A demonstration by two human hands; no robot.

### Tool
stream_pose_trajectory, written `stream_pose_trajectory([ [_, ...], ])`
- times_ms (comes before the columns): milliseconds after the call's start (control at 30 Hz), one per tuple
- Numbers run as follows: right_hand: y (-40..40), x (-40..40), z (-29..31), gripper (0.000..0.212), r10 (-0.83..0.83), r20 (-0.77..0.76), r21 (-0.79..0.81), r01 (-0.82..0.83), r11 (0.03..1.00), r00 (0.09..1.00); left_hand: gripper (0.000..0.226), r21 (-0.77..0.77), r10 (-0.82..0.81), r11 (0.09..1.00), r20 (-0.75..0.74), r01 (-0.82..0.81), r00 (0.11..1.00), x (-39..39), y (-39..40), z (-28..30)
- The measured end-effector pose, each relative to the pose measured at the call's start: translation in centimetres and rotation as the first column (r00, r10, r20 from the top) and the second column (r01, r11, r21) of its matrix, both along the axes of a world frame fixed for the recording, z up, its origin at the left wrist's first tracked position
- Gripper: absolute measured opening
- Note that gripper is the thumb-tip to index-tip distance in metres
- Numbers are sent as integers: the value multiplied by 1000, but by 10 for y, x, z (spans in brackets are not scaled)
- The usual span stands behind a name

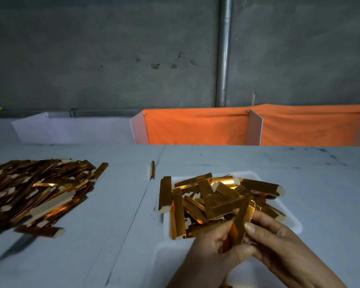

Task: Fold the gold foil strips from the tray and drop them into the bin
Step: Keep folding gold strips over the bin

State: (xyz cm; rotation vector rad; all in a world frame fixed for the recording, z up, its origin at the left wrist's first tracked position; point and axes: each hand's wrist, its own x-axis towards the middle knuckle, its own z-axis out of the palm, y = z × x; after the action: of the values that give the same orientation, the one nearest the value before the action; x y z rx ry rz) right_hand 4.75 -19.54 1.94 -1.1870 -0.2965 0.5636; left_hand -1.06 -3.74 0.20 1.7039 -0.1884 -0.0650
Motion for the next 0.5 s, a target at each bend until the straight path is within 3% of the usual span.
stream_pose_trajectory([
  [333,2,-7,5,26,-36,206,-162,71,984,978,33,103,48,993,2,-48,999,0,4,2],
  [500,1,-9,8,24,-40,279,-186,95,978,960,32,136,-8,991,-52,15,999,-1,9,7],
])
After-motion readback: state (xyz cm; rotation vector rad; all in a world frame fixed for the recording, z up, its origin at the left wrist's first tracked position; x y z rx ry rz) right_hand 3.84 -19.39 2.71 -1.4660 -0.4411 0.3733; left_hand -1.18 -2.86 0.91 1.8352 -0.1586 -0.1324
